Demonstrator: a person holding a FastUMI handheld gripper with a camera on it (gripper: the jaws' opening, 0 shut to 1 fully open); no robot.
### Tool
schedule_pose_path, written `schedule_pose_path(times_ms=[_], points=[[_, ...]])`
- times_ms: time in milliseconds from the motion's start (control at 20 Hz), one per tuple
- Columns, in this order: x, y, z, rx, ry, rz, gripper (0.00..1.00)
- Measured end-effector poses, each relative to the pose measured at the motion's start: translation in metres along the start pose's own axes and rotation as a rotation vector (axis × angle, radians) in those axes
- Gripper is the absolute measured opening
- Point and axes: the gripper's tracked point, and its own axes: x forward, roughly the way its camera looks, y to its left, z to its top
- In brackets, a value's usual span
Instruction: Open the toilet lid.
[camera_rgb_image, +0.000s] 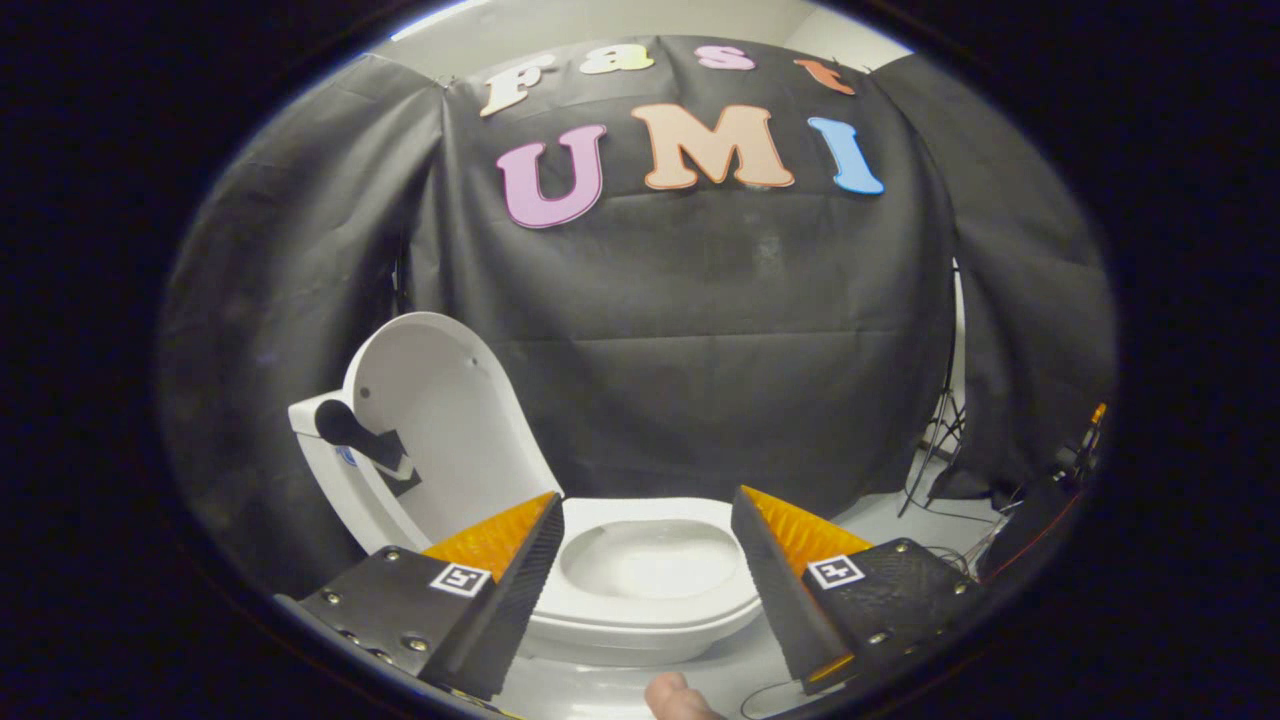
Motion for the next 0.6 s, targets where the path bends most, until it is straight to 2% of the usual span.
schedule_pose_path(times_ms=[250, 400, 600], points=[[-0.008, -0.047, 0.005, -0.001, -0.038, -0.093, 0.99], [-0.018, -0.064, 0.008, 0.017, -0.057, -0.117, 0.99], [-0.026, -0.066, 0.013, -0.041, -0.068, -0.116, 0.99]])
